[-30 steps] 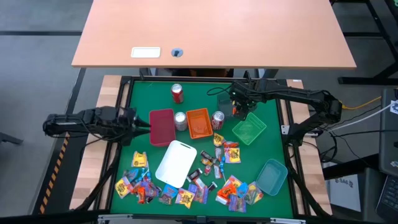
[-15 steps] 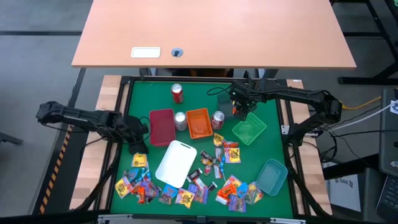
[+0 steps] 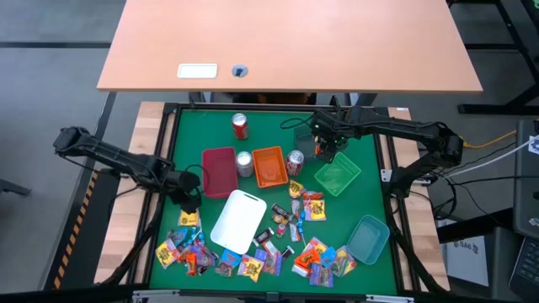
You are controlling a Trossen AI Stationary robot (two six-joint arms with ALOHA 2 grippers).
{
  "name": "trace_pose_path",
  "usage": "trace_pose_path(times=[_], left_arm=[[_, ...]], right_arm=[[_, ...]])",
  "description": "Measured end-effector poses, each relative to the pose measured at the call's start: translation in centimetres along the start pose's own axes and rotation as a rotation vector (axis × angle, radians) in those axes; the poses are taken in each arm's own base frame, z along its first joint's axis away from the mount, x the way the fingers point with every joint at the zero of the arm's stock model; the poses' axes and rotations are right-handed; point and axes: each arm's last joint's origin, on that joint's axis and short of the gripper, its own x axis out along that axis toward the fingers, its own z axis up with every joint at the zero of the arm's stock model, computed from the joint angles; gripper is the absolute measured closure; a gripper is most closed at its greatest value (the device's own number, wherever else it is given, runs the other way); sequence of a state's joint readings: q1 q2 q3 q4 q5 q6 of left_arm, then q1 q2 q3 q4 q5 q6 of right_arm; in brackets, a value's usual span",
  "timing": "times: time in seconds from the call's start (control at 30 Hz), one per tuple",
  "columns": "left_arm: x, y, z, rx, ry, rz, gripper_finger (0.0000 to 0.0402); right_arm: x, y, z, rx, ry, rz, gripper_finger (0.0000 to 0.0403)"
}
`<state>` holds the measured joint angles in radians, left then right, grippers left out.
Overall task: Sort candy
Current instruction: Put the yellow candy into the red bin
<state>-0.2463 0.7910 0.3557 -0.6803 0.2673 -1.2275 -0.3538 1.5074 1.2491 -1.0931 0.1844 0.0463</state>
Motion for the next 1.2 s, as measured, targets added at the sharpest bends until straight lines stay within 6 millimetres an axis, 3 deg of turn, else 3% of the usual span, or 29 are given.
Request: trace_pose_path(times=[0.53, 0.93, 1.2], left_arm=[[2.1, -0.1, -0.3, 0.031, 0.035, 0.154, 0.0275], [2.6, -0.4, -0.3, 0.047, 0.045, 0.145, 0.0394], [2.1, -0.8, -0.5, 0.086, 0.082, 0.091, 0.0401]], right_arm=[[0.0, 0.0, 0.0, -0.001, 0.000, -0.001, 0.0203], [0.0, 0.0, 0.0, -0.001, 0.000, -0.001, 0.0203], [0.0, 0.1, -0.5, -0.027, 0.048, 0.051, 0.0203]])
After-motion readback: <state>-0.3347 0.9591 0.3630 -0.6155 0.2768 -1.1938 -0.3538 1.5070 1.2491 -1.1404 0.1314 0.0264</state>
